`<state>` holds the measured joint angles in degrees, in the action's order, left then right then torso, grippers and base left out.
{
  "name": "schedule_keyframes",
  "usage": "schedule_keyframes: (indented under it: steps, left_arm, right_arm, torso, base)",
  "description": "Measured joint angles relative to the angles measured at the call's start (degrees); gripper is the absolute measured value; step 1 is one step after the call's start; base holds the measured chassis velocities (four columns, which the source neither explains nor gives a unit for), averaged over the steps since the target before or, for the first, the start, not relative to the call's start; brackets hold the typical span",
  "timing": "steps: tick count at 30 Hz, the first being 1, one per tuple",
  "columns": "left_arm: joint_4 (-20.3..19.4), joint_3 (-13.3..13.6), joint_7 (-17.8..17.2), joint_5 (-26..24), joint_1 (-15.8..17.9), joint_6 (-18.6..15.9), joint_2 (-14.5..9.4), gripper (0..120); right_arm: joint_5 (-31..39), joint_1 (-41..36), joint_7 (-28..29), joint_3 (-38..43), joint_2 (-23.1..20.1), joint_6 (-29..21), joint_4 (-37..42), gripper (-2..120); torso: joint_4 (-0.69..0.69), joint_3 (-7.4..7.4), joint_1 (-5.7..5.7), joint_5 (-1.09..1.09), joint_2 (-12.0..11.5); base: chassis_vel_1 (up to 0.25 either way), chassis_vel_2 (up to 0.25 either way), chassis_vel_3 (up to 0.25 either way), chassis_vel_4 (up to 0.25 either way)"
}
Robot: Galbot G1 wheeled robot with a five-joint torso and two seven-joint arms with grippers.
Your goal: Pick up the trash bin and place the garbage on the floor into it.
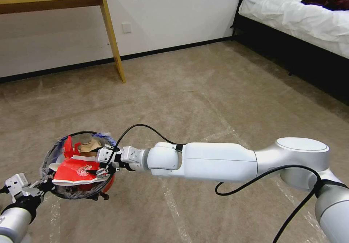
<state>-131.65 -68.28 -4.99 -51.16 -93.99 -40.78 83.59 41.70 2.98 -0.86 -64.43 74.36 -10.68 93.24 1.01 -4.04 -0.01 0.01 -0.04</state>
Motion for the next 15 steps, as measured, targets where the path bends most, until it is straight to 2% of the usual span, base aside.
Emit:
schedule_keyframes:
  steps: [1, 2, 3, 15]
  left_arm:
    - [0.09, 0.0, 0.0, 0.02, 0.01, 0.0, -0.02, 1]
    - [0.09, 0.0, 0.0, 0.02, 0.01, 0.0, -0.02, 1]
    - [0.21, 0.0, 0.0, 0.04, 0.09, 0.0, -0.07, 1]
    - [0.62, -0.01, 0.0, 0.15, 0.13, -0.01, -0.12, 1]
  right_arm:
    - [0.0, 0.02, 0.0, 0.02, -0.04, 0.02, 0.07, 92]
    - [0.0, 0.02, 0.0, 0.02, -0.04, 0.02, 0.07, 92]
    - [0.0, 0.02, 0.0, 0.04, -0.06, 0.03, 0.16, 98]
    - [0.04, 0.33, 0.04, 0.06, -0.06, 0.07, 0.34, 99]
  torso:
    - [0.0, 0.0, 0.0, 0.0, 0.0]
    - [0.0, 0.0, 0.0, 0.0, 0.0]
    - [0.0, 0.0, 0.0, 0.0, 0.0]
    - [0.0, 0.0, 0.0, 0.0, 0.0]
  base:
    - [0.0, 0.0, 0.0, 0.0]
    - [0.0, 0.0, 0.0, 0.0]
    - [0.0, 0.0, 0.0, 0.0]
    - [0.0, 0.0, 0.0, 0.0]
